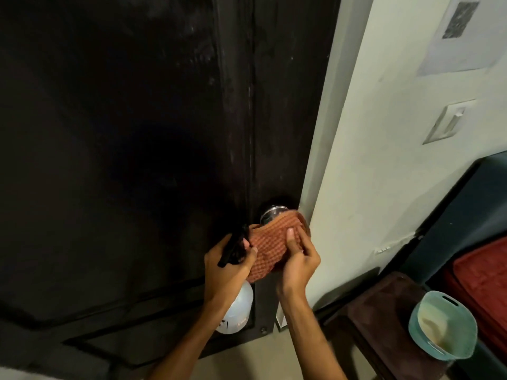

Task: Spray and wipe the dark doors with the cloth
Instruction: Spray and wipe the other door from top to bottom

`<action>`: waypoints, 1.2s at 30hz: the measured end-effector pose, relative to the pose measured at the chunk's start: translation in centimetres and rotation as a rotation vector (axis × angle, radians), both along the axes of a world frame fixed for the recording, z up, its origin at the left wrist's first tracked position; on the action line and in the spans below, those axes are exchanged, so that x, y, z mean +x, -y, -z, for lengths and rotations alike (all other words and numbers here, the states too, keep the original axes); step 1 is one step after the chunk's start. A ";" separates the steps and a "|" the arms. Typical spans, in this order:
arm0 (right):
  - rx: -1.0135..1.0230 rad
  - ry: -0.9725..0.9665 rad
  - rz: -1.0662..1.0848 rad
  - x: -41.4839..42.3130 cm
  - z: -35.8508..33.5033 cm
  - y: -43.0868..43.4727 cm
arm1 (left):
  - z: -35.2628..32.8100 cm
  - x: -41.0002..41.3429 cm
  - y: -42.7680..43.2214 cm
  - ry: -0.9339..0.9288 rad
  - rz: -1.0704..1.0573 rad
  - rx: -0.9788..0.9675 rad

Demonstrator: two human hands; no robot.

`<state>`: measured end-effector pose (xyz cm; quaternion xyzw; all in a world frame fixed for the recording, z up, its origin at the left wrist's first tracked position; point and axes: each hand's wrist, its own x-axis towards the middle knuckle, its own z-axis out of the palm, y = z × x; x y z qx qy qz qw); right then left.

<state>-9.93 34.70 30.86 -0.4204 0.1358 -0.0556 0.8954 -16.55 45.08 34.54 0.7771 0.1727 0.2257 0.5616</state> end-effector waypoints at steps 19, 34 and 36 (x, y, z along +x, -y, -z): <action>-1.007 0.198 0.075 6.4 -5.4 3.3 | 0.6 2.9 0.2 -0.126 0.069 -0.016; -1.761 1.116 -0.167 2.5 -5.0 -1.2 | 2.1 0.1 -0.5 -0.113 -0.059 -0.098; -1.548 0.974 -0.072 3.7 -4.5 -0.1 | 1.8 0.2 -0.5 -0.102 -0.050 -0.075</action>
